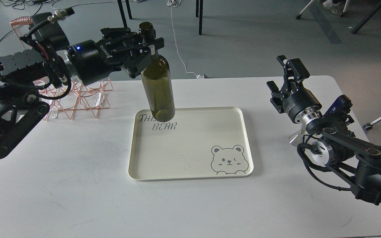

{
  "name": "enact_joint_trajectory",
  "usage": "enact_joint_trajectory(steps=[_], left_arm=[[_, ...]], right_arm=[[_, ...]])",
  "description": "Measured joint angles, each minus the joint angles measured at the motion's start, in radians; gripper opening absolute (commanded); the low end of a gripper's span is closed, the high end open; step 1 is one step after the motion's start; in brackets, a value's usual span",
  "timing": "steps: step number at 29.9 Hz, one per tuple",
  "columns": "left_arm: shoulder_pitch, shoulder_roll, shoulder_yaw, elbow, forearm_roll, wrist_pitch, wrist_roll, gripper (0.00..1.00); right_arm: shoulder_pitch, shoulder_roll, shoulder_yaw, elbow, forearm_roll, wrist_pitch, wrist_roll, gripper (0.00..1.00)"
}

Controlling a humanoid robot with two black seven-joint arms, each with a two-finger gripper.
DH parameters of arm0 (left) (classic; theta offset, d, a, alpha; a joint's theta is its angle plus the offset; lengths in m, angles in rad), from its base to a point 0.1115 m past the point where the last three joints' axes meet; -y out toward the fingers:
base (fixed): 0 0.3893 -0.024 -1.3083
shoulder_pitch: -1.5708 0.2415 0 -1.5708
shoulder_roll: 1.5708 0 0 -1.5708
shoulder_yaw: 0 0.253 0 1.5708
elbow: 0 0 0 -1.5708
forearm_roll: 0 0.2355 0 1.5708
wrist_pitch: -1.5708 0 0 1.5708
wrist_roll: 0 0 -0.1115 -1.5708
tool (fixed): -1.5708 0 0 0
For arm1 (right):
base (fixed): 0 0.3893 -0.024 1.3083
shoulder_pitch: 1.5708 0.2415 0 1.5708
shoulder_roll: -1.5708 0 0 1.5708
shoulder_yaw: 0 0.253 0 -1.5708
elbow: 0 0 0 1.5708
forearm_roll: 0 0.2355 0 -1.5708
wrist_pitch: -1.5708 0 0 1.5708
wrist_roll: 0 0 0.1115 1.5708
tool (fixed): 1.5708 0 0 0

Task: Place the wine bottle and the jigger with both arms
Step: 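Lift the wine bottle with the left gripper toward the copper rack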

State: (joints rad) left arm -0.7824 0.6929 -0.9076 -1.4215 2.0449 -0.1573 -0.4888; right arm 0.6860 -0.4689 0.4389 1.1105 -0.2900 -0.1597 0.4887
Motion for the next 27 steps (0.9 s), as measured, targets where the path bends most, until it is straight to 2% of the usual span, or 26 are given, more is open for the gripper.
enact_joint_trajectory(steps=[8,18,27], left_arm=[[-0.107,0.153,0.005,0.138,-0.102,-0.007,0.0,0.16],[-0.151,0.167,0.038,0.318,-0.103,-0.008,0.0,0.16],[-0.151,0.164,0.077,0.392,-0.102,-0.001,0.0,0.16]], right_arm=[[-0.005,0.001,0.0,0.0,-0.001,0.0,0.0,0.99],[-0.007,0.002,0.0,0.0,-0.006,0.0,0.0,0.99],[-0.015,0.001,0.0,0.0,-0.006,-0.009,0.0,0.99]])
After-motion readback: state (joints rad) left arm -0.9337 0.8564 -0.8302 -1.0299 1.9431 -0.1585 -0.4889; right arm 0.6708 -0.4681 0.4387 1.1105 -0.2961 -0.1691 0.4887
